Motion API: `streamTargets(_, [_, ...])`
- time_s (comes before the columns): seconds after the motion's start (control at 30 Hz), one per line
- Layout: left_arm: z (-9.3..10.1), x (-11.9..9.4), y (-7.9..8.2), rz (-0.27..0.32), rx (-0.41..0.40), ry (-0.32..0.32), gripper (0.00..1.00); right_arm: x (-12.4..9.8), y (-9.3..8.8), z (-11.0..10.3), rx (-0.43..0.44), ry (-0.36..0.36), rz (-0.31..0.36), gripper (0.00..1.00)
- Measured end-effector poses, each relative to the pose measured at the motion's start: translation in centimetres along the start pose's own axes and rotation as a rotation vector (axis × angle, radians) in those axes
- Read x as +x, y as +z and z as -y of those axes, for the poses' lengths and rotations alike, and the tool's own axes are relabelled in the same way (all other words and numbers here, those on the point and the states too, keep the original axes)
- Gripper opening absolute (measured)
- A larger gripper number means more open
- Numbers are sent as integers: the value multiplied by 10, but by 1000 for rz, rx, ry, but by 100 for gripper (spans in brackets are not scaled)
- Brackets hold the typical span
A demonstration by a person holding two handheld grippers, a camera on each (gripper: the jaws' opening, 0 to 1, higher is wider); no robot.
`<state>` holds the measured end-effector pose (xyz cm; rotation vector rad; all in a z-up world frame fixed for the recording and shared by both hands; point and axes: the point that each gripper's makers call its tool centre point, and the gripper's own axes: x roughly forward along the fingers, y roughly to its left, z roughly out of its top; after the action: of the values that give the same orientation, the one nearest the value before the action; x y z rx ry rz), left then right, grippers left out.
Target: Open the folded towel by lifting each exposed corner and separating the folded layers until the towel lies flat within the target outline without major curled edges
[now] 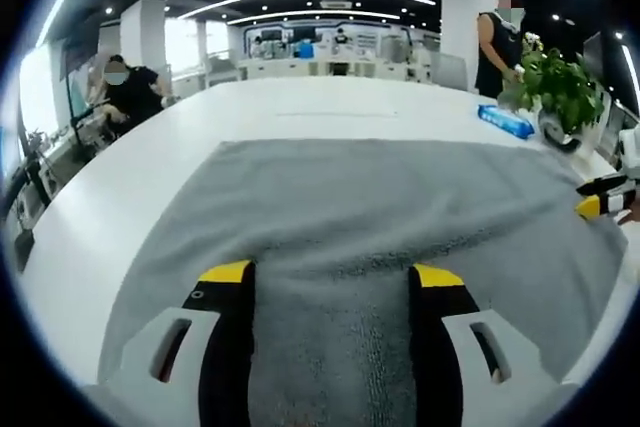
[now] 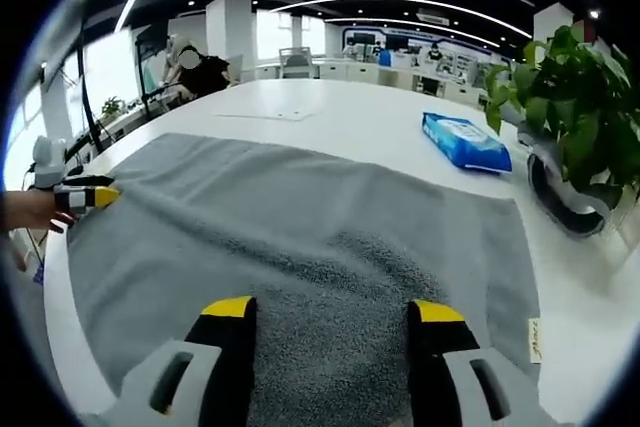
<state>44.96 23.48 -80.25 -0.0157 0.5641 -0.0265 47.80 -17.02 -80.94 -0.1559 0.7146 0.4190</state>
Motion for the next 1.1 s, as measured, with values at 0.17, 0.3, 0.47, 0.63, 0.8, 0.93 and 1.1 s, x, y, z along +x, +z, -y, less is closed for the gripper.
streamTargets(0.17, [3, -6, -3, -15, 19, -29, 62, -7, -6, -3, 3, -5, 21, 62])
streamTargets(0.3, [5, -9, -6, -23, 31, -52, 62, -10, -9, -12, -11, 41, 50, 79])
streamTargets(0.47, [2, -16, -7, -76, 35, -73, 57, -27, 3, -15, 23, 41, 105, 86])
streamTargets(0.63, [8, -32, 6, 56, -28, -114, 58, -53, 8, -20, 45, 28, 159, 89])
streamTargets(0.8, [15, -55, 9, 56, -13, -131, 65, -75, 13, -33, 80, 49, 227, 89])
streamTargets(0.93, [19, -80, 28, 132, -26, -134, 73, -93, 26, -44, 155, 69, 318, 92])
streamTargets(1.1, [28, -109, 39, 196, -16, -159, 80, -110, 34, -55, 225, 55, 388, 93])
